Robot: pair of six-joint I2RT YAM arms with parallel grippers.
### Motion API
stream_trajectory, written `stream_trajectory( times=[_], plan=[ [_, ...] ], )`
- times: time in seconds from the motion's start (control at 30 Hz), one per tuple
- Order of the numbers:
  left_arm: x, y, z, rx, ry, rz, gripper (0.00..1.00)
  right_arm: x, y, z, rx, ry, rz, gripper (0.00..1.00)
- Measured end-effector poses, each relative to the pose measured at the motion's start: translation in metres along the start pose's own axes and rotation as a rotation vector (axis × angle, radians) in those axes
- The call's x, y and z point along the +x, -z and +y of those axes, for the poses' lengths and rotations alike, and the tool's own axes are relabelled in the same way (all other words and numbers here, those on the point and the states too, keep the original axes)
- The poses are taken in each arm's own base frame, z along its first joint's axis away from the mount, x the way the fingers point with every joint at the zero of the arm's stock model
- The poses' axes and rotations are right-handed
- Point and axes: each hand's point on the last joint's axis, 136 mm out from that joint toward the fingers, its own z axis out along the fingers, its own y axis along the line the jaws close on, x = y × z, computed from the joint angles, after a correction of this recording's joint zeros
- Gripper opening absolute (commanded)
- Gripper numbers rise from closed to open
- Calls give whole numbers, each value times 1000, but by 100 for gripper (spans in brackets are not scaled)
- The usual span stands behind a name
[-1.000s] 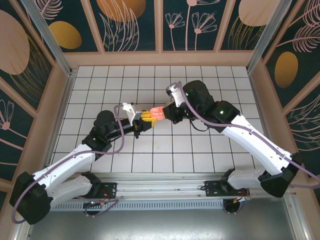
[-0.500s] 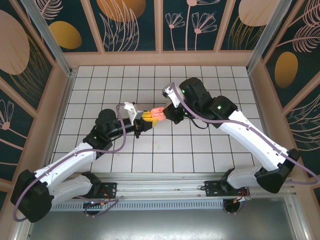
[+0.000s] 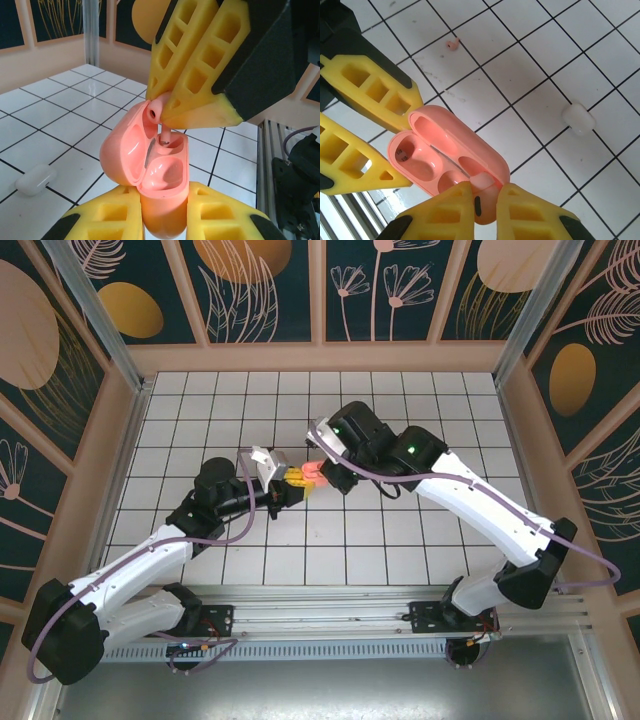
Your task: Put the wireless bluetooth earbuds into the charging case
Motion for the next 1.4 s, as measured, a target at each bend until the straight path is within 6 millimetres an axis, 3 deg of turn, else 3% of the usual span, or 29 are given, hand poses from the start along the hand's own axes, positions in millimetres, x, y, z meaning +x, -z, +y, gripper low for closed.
stream_trajectory(
  times=[0.37,0.5,1.0,1.4],
  plan=[
    [4,0,-3,17,8,17,16,7,5,8,17,136,-1,8],
    [2,-1,-14,67,-4,8,16,2,15,28,-34,212,-90,8],
    [-4,-1,-17,87,-17,-10,16,2,23,25,-59,238,-151,7],
    [-22,8,-30,124,-122,-108,17,-5,49,32,-138,257,-250,5]
  ],
)
